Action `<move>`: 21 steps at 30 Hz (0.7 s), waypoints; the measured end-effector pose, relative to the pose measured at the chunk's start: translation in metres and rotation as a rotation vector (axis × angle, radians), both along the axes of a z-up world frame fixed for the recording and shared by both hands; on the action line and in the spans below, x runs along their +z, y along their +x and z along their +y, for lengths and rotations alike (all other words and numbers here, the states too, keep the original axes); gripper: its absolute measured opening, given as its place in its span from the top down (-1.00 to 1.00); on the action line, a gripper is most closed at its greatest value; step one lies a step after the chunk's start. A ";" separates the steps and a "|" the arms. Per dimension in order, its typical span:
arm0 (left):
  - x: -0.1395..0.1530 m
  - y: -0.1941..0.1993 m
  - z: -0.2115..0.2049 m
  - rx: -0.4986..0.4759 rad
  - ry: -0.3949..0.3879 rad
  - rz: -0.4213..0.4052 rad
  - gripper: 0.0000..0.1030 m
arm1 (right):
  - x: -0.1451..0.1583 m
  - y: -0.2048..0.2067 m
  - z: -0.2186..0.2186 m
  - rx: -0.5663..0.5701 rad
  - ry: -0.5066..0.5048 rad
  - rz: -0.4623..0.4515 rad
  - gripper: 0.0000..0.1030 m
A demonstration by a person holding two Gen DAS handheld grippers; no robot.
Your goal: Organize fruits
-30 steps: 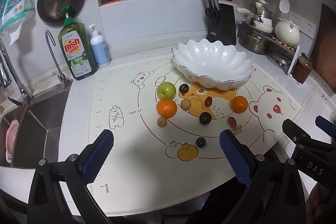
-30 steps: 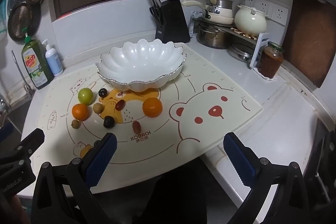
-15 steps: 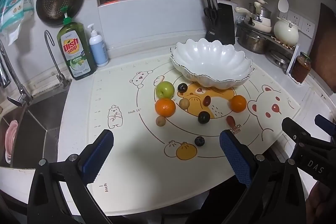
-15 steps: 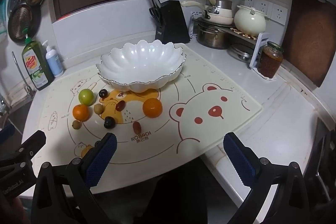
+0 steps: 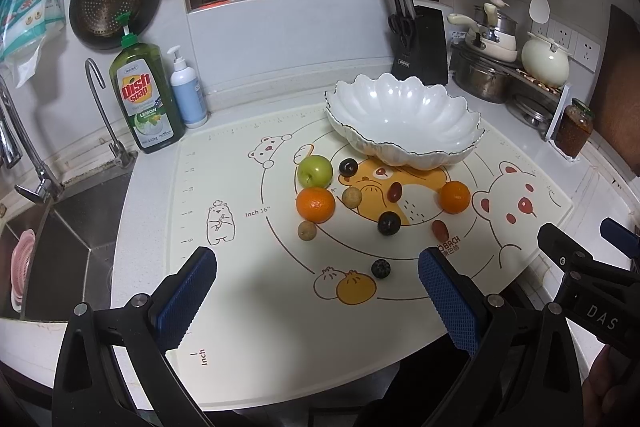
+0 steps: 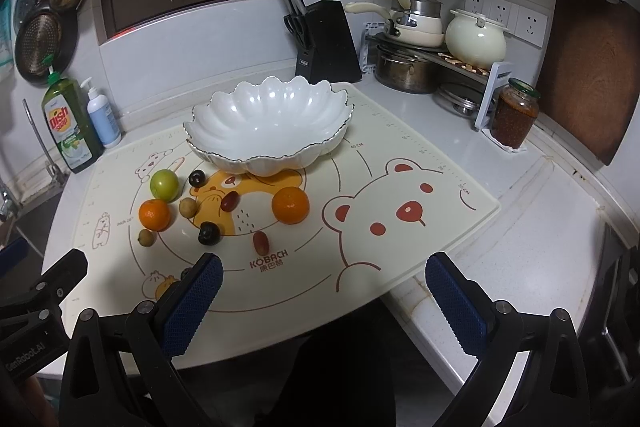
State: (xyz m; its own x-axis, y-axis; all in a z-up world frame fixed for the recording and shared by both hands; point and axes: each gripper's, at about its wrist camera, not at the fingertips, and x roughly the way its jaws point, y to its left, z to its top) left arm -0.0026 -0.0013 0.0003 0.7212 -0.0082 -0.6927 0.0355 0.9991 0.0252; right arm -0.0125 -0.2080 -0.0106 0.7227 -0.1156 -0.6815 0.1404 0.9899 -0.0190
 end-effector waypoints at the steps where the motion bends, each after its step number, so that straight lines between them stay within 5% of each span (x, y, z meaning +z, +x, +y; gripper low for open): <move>1: 0.000 0.000 0.000 0.000 0.000 0.000 -0.99 | 0.000 0.000 0.000 0.000 0.000 0.000 -0.99; 21: -0.002 -0.001 0.000 -0.002 0.001 -0.002 -0.99 | 0.001 -0.001 -0.001 0.001 0.003 0.001 -0.99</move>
State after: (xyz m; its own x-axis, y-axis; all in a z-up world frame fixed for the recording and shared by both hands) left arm -0.0039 -0.0012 -0.0012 0.7228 -0.0091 -0.6910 0.0379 0.9989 0.0264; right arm -0.0133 -0.2093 -0.0095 0.7220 -0.1128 -0.6827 0.1398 0.9901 -0.0159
